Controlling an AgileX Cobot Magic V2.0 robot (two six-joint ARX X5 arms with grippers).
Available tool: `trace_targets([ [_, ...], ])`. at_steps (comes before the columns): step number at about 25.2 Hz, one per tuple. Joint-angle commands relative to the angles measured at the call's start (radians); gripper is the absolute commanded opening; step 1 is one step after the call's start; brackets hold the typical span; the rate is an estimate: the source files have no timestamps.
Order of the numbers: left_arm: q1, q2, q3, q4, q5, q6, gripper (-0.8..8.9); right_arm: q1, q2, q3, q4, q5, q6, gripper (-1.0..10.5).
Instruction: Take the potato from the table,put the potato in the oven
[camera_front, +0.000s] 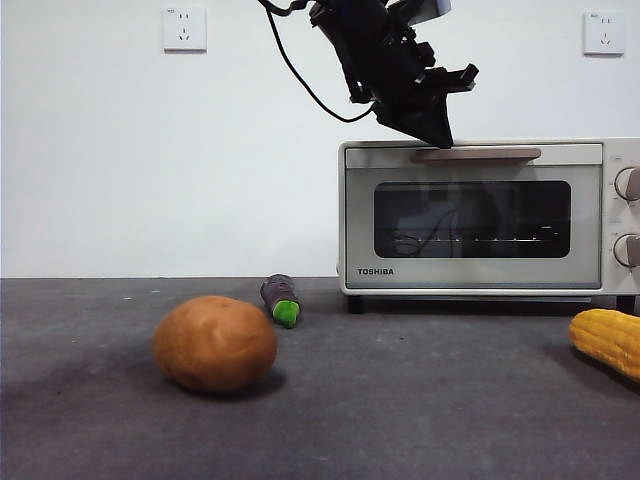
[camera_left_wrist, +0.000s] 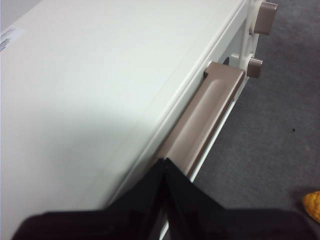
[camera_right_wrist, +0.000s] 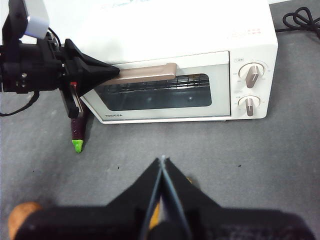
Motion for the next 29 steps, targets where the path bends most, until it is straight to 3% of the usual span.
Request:
trace_targets([
  [1, -0.006, 0.070, -0.035, -0.076, -0.003, -0.008, -0.08, 0.001, -0.001, 0.004, 0.003, -0.003, -0.006, 0.0],
  [15, -0.011, 0.070, -0.035, -0.126, -0.006, -0.015, -0.08, 0.001, -0.001, 0.004, 0.003, -0.003, -0.006, 0.0],
  [29, -0.018, 0.070, -0.035, -0.214, -0.002, -0.103, -0.08, 0.001, -0.004, 0.004, 0.002, -0.003, -0.003, 0.0],
])
